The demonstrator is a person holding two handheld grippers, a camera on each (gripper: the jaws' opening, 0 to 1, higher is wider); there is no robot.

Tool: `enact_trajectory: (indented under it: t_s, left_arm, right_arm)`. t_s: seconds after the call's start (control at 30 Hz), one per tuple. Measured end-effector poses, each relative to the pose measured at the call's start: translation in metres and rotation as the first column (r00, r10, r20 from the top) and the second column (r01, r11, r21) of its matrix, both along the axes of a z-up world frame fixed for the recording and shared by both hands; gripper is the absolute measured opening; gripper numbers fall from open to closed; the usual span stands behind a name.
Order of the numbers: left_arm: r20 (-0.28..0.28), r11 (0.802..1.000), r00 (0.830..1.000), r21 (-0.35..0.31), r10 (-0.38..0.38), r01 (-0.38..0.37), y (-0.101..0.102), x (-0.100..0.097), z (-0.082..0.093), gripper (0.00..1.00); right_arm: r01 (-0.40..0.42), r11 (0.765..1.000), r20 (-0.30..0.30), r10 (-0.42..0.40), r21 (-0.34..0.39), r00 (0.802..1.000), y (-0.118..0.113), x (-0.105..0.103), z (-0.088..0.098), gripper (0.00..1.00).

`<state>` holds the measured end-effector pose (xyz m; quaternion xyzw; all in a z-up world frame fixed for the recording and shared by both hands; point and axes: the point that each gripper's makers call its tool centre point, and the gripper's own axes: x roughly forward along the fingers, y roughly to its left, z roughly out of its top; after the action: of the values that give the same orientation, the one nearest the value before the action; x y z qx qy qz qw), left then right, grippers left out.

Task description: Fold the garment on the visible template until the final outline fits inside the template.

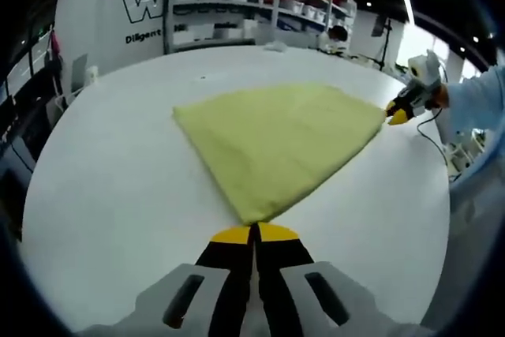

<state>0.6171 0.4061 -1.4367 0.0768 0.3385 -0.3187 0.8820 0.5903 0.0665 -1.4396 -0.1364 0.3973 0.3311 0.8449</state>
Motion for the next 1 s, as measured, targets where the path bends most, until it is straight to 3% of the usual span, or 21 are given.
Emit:
enact_trajectory:
  t_s: [0.17,0.33,0.67,0.73,0.8,0.87,0.93,1.0]
  left_arm:
    - [0.01,1.0,1.0,0.006,-0.004,0.004,-0.003,0.001,0.002,0.0]
    - [0.011,1.0,1.0,0.018,-0.007,0.007,-0.001,0.002,0.003,0.0]
    - [0.003,0.999,1.0,0.031,0.017,-0.017,0.01,0.0,0.004,0.0]
    - [0.007,1.0,1.0,0.026,0.01,-0.01,0.009,-0.001,0.005,0.0]
    - [-0.027,0.998,1.0,-0.054,0.012,-0.014,0.001,-0.005,0.009,0.0]
    - [-0.006,1.0,1.0,-0.027,0.012,-0.012,0.004,-0.004,0.009,0.01]
    - [-0.006,0.998,1.0,-0.064,0.01,-0.011,-0.002,-0.004,0.012,0.08]
    - [0.011,0.999,1.0,-0.041,0.025,-0.024,0.0,0.001,0.011,0.19]
  right_arm:
    - [-0.038,0.999,0.032,0.039,-0.026,0.999,0.005,0.002,0.001,0.01]
    - [-0.02,0.999,0.031,0.021,-0.04,0.999,0.001,0.005,0.0,0.0]
    - [-0.07,0.994,0.038,0.073,-0.088,0.997,-0.004,-0.001,-0.002,0.0]
    - [-0.062,0.995,0.041,0.065,-0.075,0.997,-0.003,0.0,0.0,0.0]
    - [-0.06,0.995,0.04,0.063,-0.074,0.997,-0.002,0.0,0.0,0.0]
    - [-0.063,0.995,0.039,0.066,-0.077,0.997,-0.002,0.001,0.0,0.0]
    - [-0.061,0.995,0.041,0.065,-0.08,0.997,-0.002,0.001,0.0,0.0]
    - [-0.057,0.995,0.039,0.06,-0.076,0.997,-0.001,0.002,0.001,0.0]
